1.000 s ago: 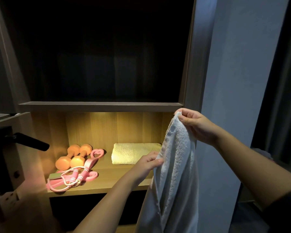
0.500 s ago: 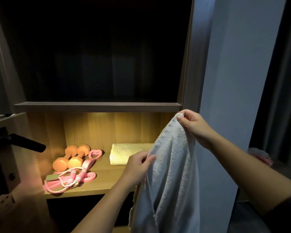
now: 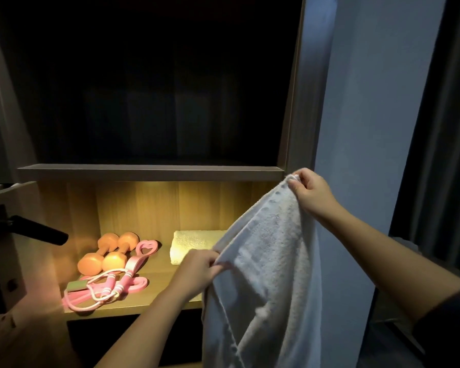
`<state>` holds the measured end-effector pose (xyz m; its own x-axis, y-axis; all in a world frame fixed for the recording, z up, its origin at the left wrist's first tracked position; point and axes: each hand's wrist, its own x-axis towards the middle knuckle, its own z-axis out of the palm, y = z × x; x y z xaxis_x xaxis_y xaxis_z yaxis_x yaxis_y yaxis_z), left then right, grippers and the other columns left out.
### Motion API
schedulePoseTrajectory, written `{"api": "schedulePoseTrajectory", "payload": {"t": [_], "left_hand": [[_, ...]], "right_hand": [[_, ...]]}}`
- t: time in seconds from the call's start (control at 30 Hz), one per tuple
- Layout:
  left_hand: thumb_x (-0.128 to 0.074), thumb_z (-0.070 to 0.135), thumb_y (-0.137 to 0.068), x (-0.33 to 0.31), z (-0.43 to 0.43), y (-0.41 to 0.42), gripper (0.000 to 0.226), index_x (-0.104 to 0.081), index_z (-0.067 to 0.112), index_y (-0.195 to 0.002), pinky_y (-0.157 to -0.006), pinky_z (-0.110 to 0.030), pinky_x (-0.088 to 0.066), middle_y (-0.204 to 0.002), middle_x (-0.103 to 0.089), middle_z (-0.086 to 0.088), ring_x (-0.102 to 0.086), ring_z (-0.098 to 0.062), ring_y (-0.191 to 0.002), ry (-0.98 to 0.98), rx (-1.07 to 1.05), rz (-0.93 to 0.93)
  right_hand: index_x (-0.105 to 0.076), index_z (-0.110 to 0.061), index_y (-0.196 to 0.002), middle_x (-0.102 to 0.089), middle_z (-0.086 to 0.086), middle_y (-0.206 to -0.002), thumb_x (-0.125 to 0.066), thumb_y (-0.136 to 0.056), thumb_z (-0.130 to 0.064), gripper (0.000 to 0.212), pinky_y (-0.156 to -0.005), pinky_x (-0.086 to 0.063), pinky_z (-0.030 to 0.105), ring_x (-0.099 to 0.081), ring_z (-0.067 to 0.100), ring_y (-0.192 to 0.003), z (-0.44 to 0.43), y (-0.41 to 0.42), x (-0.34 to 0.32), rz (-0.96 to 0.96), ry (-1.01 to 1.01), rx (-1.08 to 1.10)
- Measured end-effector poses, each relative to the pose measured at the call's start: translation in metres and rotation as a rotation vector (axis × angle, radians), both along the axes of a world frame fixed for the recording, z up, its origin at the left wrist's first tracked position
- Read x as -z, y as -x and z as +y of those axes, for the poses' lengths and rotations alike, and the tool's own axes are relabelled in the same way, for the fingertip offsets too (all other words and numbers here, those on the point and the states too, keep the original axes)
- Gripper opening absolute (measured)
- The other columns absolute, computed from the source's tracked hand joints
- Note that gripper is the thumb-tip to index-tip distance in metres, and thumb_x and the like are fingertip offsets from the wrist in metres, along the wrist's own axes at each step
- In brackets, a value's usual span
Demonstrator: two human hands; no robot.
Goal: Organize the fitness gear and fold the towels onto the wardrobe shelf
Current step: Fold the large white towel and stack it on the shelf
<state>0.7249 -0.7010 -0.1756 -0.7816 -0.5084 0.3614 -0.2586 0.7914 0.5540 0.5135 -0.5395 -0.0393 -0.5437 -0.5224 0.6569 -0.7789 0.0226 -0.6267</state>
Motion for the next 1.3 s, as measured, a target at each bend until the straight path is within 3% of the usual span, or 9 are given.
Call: {"api": "schedulePoseTrajectory", "payload": {"t": [0.1,0.3,0.47,0.67,0.8,0.9,0.97,1.13,1.3], "left_hand": [[-0.072,0.040,-0.085,-0.023,-0.010,-0.008,0.010,-0.073,0.041,-0.076,-0.054,-0.009,-0.039,-0.068,-0.063,0.031,-0.059,0.007,-0.070,0.016,0.047,0.060],[-0.066,0.032,-0.087,-0.034,-0.023,-0.021,0.010,-0.075,0.030,-0.092,-0.057,-0.010,-0.040,-0.082,-0.066,0.019,-0.059,0.001,-0.074,0.088,0.099,-0.222],[-0.061,0.030,-0.085,0.008,-0.030,-0.038,0.017,-0.062,0.026,-0.068,-0.049,-0.015,-0.030,-0.065,-0.055,0.014,-0.052,-0.004,-0.063,0.081,0.008,-0.326],[-0.062,0.037,-0.091,0.016,-0.036,-0.052,0.033,-0.065,0.018,-0.065,-0.055,-0.026,-0.033,-0.062,-0.057,0.008,-0.052,-0.010,-0.062,-0.063,-0.143,0.027],[-0.052,0.026,-0.100,-0.018,-0.024,-0.057,0.025,-0.070,0.018,-0.085,-0.063,-0.038,-0.046,-0.077,-0.067,0.002,-0.060,-0.017,-0.073,-0.061,-0.139,0.237],[-0.046,0.017,-0.103,-0.052,-0.009,-0.062,0.026,-0.066,0.008,-0.088,-0.063,-0.044,-0.044,-0.079,-0.065,-0.012,-0.057,-0.027,-0.072,-0.043,-0.098,0.340],[-0.044,0.013,-0.103,-0.080,0.002,-0.069,0.027,-0.066,0.009,-0.087,-0.067,-0.039,-0.045,-0.081,-0.065,-0.008,-0.057,-0.024,-0.076,-0.038,-0.067,0.396],[-0.045,0.018,-0.103,-0.147,0.041,-0.088,0.035,-0.061,-0.009,-0.087,-0.064,-0.034,-0.042,-0.076,-0.059,-0.014,-0.055,-0.024,-0.070,-0.180,-0.007,0.377],[-0.050,0.020,-0.099,-0.177,0.067,-0.099,0.029,-0.067,0.008,-0.078,-0.060,-0.027,-0.047,-0.069,-0.062,-0.004,-0.059,-0.015,-0.063,-0.306,-0.016,0.257]], "right_hand": [[-0.058,-0.012,-0.094,-0.060,-0.001,-0.089,-0.052,-0.100,-0.022,0.013,-0.067,-0.042,0.025,-0.054,0.014,-0.082,0.004,0.021,0.017,-0.120,0.042,0.091],[-0.055,-0.015,-0.088,-0.054,-0.008,-0.080,-0.051,-0.099,-0.021,0.013,-0.065,-0.041,0.024,-0.051,0.007,-0.073,-0.012,0.007,0.001,-0.147,0.213,0.039],[-0.051,-0.026,-0.082,-0.054,-0.009,-0.080,-0.051,-0.099,-0.022,0.018,-0.065,-0.041,0.022,-0.051,0.006,-0.074,-0.017,-0.009,-0.011,-0.126,0.253,0.004],[-0.053,-0.014,-0.093,-0.053,-0.008,-0.082,-0.049,-0.100,-0.023,0.012,-0.070,-0.042,0.029,-0.052,0.013,-0.080,0.006,0.009,0.000,-0.157,0.215,0.126],[-0.051,-0.009,-0.092,-0.050,-0.005,-0.083,-0.042,-0.099,-0.022,0.017,-0.073,-0.034,0.030,-0.049,0.020,-0.086,0.024,0.027,0.004,-0.213,0.197,0.247],[-0.046,-0.012,-0.086,-0.045,-0.008,-0.076,-0.038,-0.099,-0.024,0.020,-0.073,-0.033,0.031,-0.045,0.020,-0.083,0.028,0.025,-0.004,-0.212,0.189,0.280],[-0.046,-0.012,-0.086,-0.045,-0.009,-0.076,-0.037,-0.100,-0.025,0.020,-0.072,-0.032,0.031,-0.045,0.020,-0.083,0.030,0.020,-0.012,-0.186,0.191,0.281],[-0.048,-0.012,-0.092,-0.049,-0.004,-0.084,-0.037,-0.101,-0.026,0.020,-0.074,-0.031,0.029,-0.047,0.020,-0.087,0.032,-0.006,-0.034,-0.081,0.175,0.228],[-0.050,-0.014,-0.096,-0.053,0.001,-0.096,-0.037,-0.100,-0.026,0.018,-0.070,-0.030,0.028,-0.047,0.020,-0.085,0.035,-0.037,-0.051,-0.008,0.103,0.181]]}}
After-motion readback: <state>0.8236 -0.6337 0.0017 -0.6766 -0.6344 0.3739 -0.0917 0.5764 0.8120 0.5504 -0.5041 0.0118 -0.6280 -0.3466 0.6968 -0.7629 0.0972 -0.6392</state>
